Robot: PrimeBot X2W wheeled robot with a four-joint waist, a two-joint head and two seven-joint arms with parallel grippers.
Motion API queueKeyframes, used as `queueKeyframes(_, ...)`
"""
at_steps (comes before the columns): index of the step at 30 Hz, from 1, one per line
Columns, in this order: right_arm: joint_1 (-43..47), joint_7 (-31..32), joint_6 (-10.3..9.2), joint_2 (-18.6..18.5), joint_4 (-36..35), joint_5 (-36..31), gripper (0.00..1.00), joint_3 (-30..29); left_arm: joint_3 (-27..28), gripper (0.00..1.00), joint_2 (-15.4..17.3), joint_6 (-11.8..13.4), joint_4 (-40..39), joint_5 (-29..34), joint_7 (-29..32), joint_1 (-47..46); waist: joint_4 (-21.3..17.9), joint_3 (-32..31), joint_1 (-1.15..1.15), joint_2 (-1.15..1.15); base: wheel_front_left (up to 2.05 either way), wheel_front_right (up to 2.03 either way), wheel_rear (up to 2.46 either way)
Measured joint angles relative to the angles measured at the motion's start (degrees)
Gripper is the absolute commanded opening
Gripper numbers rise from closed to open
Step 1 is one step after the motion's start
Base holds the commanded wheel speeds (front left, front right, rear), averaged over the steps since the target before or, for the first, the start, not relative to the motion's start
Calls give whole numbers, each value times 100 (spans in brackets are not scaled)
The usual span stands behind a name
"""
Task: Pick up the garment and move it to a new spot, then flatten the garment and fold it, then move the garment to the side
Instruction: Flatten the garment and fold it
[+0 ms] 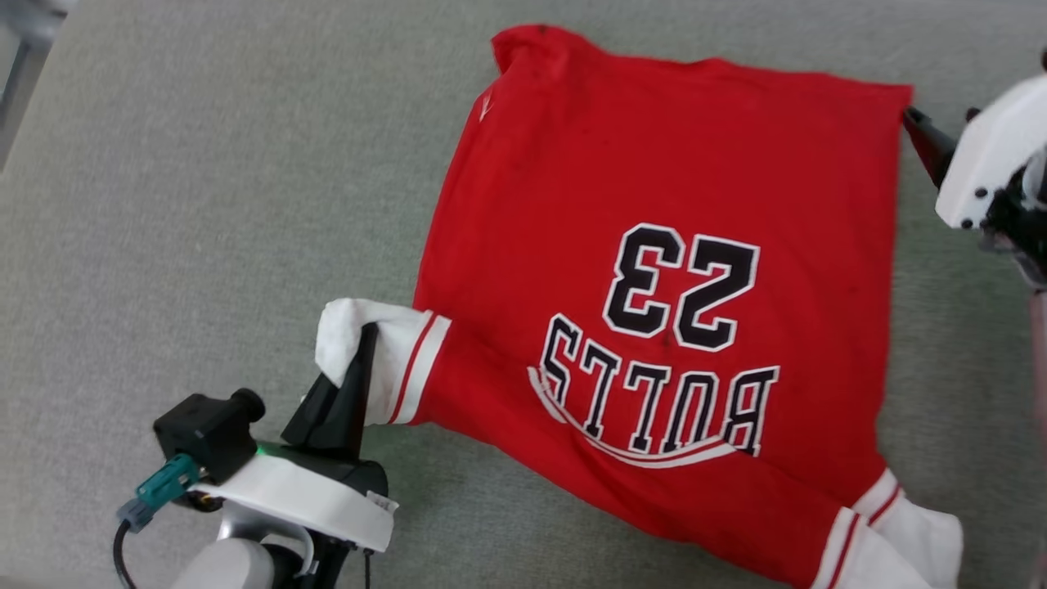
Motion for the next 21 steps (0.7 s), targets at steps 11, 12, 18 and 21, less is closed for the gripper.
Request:
queueKeyframes(11,-902,1333,0,-165,1065,-281,100,-51,-156,0,-282,-324,346,42,-129,-408,495,657,-1,0,0,0,0)
queueKeyframes(12,-931,1440,0,-162,1134,-286,100,-118,-155,0,-293,-349,379,42,-133,-417,517,677,-1,0,0,0,0)
queueKeyframes(18,-965,1649,1,-136,1273,-367,0,-261,-138,0,-330,-426,611,33,-181,-447,516,577,-1,0,0,0,0)
queueKeyframes(21,-905,1575,2,-147,1232,-465,0,-197,-121,0,-322,-435,720,18,-182,-444,483,441,-1,0,0,0,0)
